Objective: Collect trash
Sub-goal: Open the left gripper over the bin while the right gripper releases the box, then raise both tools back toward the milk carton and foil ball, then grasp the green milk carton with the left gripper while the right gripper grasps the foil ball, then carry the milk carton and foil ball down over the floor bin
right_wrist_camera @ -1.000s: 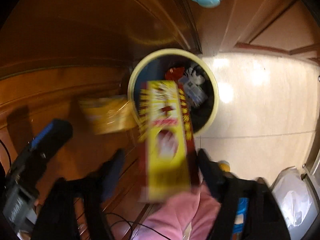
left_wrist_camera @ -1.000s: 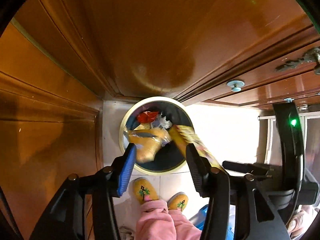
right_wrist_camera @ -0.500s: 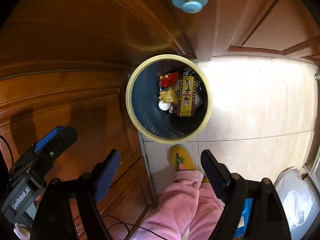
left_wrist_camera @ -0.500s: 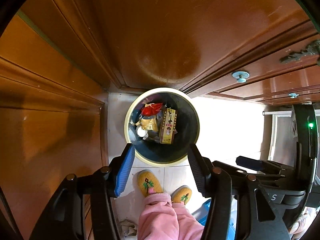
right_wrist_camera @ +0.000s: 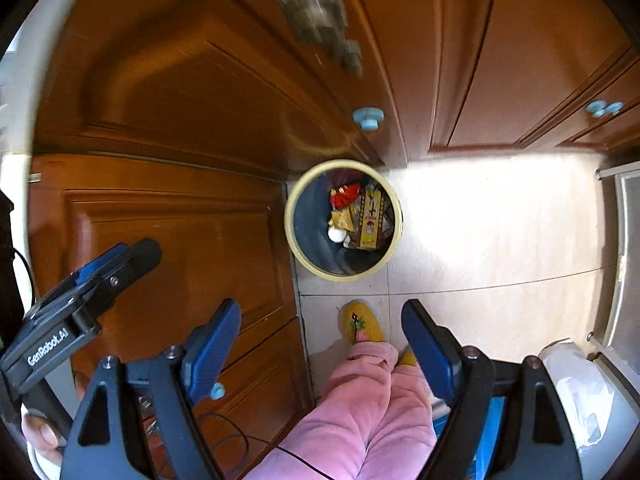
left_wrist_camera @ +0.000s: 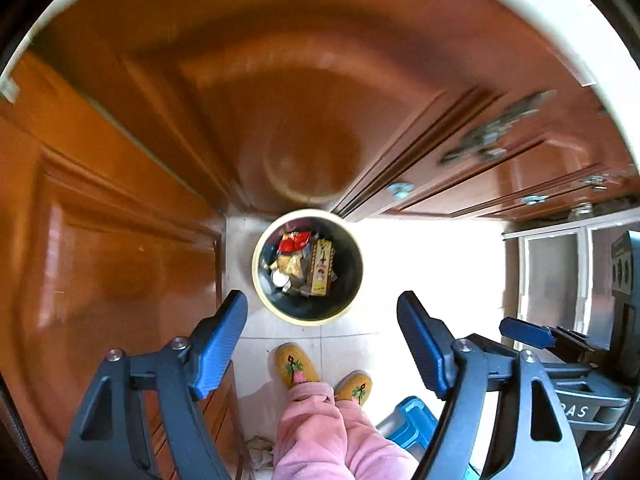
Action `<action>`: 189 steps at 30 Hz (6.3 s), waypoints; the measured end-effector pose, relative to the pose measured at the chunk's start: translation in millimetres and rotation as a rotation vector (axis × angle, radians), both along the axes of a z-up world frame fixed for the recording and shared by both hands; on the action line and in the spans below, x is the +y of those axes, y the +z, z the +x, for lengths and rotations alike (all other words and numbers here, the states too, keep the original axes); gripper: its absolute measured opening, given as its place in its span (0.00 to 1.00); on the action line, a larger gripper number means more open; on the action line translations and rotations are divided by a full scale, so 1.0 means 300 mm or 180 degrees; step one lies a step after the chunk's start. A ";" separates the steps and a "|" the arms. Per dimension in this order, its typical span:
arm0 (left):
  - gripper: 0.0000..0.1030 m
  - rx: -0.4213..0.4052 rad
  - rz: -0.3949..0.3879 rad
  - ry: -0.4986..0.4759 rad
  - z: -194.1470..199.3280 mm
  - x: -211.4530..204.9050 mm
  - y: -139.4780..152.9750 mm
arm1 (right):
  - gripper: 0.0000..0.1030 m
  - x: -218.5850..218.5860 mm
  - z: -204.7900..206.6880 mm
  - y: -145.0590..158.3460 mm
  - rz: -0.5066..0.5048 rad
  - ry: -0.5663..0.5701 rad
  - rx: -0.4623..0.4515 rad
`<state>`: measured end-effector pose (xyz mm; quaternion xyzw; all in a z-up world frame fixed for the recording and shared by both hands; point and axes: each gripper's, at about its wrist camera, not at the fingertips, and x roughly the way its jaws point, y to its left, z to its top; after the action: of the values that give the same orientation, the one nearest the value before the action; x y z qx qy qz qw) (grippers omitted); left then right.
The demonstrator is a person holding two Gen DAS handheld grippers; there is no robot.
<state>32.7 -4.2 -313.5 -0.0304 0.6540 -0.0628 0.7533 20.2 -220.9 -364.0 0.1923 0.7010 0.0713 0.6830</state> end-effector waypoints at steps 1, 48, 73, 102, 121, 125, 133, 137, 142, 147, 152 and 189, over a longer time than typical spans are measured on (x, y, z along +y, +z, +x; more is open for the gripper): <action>0.75 -0.0043 0.0001 -0.0030 -0.003 -0.007 0.047 | 0.81 -0.007 -0.008 0.059 -0.0007 0.0002 -0.0055; 0.75 -0.1734 0.1051 -0.0359 1.120 -0.177 1.152 | 0.81 -0.135 1.062 1.074 -0.0055 -0.0064 -0.1522; 0.75 -0.0920 0.1237 -0.0136 1.790 -0.148 0.739 | 0.65 -0.018 2.001 0.585 0.0563 -0.0363 -0.0574; 0.75 -0.0576 0.1260 -0.0406 2.065 -0.223 0.520 | 0.35 -0.147 1.935 0.633 0.0507 -0.0098 -0.1000; 0.35 -0.0715 0.1313 -0.0311 1.910 -0.323 0.622 | 0.35 -0.164 1.793 0.675 0.0630 0.0021 -0.1034; 0.35 -0.0856 0.1292 -0.0266 1.780 -0.318 0.709 | 0.35 -0.162 1.699 0.686 0.0686 0.0045 -0.0998; 0.35 -0.1071 0.1278 -0.0469 1.411 -0.297 0.817 | 0.35 -0.139 1.413 0.700 0.0688 0.0046 -0.0937; 0.35 -0.1143 0.1190 -0.0491 1.190 -0.254 0.841 | 0.35 -0.105 1.255 0.714 0.0586 0.0014 -0.0948; 0.35 -0.1154 0.1003 -0.0508 0.971 -0.169 0.841 | 0.35 -0.056 1.045 0.741 0.0410 -0.0060 -0.1024; 0.35 -0.1177 0.0857 -0.0583 0.773 -0.111 0.831 | 0.35 -0.026 0.829 0.761 0.0320 -0.0216 -0.1106; 0.35 -0.1257 0.0746 -0.0690 0.594 -0.087 0.831 | 0.35 0.009 0.630 0.782 0.0209 -0.0332 -0.1175; 0.35 -0.0335 -0.0043 0.0140 -0.060 0.001 0.085 | 0.35 0.157 -0.009 0.209 -0.0297 0.0562 -0.0539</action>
<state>14.6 -3.8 -288.1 -0.0464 0.6122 -0.0521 0.7876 17.5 -173.9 -301.5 0.0912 0.6577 0.1144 0.7390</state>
